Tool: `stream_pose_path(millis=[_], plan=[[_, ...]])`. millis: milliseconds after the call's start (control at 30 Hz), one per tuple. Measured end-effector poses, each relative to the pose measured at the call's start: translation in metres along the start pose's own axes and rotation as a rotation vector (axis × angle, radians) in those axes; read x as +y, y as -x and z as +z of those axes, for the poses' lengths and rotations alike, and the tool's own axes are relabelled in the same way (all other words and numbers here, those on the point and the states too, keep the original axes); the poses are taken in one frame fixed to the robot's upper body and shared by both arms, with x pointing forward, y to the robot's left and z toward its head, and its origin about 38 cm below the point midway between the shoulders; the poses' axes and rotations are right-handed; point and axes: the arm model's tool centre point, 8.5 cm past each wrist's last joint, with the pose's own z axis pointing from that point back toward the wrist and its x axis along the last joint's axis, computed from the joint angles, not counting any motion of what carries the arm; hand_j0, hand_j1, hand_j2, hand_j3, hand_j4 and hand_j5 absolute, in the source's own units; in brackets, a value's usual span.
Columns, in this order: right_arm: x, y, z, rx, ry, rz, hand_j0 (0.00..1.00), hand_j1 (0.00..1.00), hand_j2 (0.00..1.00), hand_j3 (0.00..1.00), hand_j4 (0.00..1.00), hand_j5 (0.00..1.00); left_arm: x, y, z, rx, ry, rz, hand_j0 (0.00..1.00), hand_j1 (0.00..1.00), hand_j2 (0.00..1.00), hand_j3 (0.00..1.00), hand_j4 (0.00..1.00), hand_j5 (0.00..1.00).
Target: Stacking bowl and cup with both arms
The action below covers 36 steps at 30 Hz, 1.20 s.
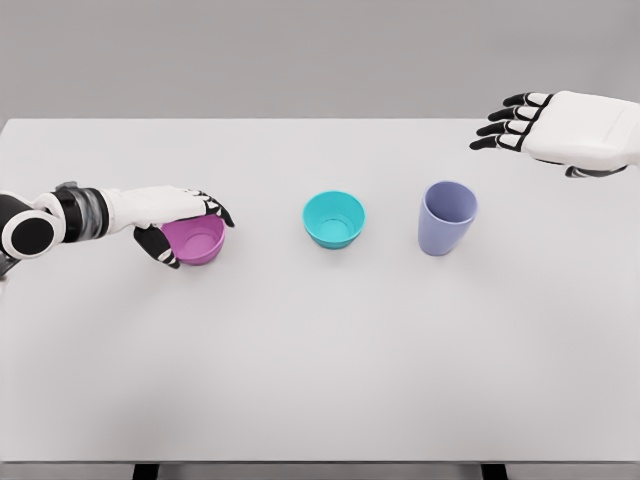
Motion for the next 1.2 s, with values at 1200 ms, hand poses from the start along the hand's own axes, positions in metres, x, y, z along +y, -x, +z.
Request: stream_pose_path(millis=[1200], plan=[[0.000, 0.000, 0.000, 0.000, 0.000, 0.000, 1.00, 1.00, 1.00, 1.00, 1.00, 1.00, 0.042, -0.022, 0.002, -0.055, -0.076, -0.067, 0.77, 0.77, 0.77, 0.77, 0.77, 0.77]])
